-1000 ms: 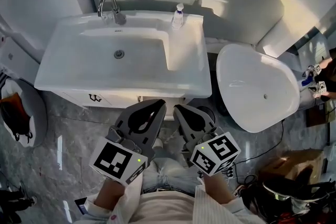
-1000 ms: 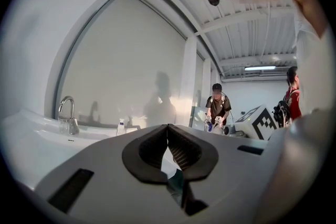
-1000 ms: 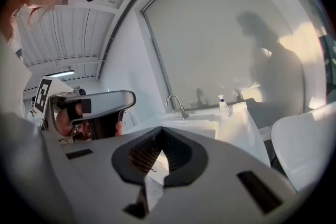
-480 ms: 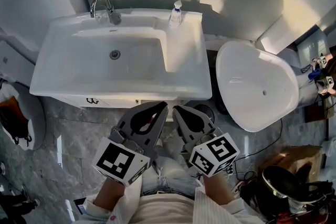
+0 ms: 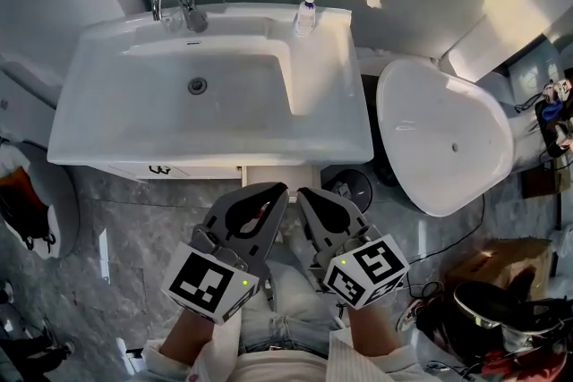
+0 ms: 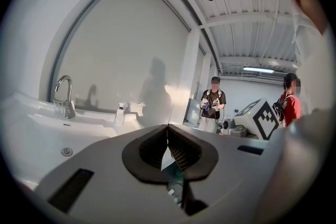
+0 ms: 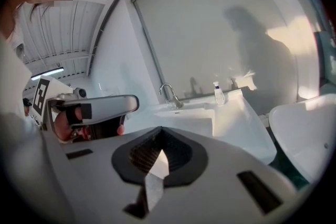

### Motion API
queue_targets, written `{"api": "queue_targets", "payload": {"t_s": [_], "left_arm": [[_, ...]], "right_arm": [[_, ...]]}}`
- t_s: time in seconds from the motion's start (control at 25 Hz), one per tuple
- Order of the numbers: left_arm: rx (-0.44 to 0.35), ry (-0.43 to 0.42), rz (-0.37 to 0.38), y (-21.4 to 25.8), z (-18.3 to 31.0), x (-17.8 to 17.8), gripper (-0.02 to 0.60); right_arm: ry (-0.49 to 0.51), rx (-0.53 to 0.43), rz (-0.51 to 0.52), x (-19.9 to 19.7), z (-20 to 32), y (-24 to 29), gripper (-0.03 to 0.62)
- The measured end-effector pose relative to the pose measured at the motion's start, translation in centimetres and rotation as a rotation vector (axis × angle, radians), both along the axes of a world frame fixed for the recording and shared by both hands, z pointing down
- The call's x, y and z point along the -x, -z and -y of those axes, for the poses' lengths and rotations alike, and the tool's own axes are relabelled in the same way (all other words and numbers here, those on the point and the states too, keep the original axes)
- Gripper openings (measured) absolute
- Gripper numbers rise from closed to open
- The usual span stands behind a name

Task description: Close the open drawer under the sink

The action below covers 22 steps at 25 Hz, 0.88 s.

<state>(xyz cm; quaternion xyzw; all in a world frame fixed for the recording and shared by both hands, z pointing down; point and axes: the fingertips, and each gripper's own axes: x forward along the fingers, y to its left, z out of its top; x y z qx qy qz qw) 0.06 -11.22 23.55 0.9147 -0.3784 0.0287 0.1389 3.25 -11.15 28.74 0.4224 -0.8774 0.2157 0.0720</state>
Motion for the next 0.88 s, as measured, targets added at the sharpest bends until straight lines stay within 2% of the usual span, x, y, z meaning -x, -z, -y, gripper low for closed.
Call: {"api": "queue_targets", "payload": {"t_s": [0.32,0.6,0.88], "left_arm": [[0.057,0.014,0.002,-5.1,-1.4,1.0,0.015],[0.082,-0.012,0.014,-9.8,-2.0,0.6,0.015],[0.140,-0.005,0.034,-16.0,-3.0,1.0,0.015]], "right_arm": [[-0.018,0.035,-0.020,0.5,-1.6,-3.9,0.009],[-0.053,0.097,-0.030,0.1,-2.5,-9.6,0.009],[-0.093,0.167,-0.017,-0.8,-2.8,-15.5,0.009]]}}
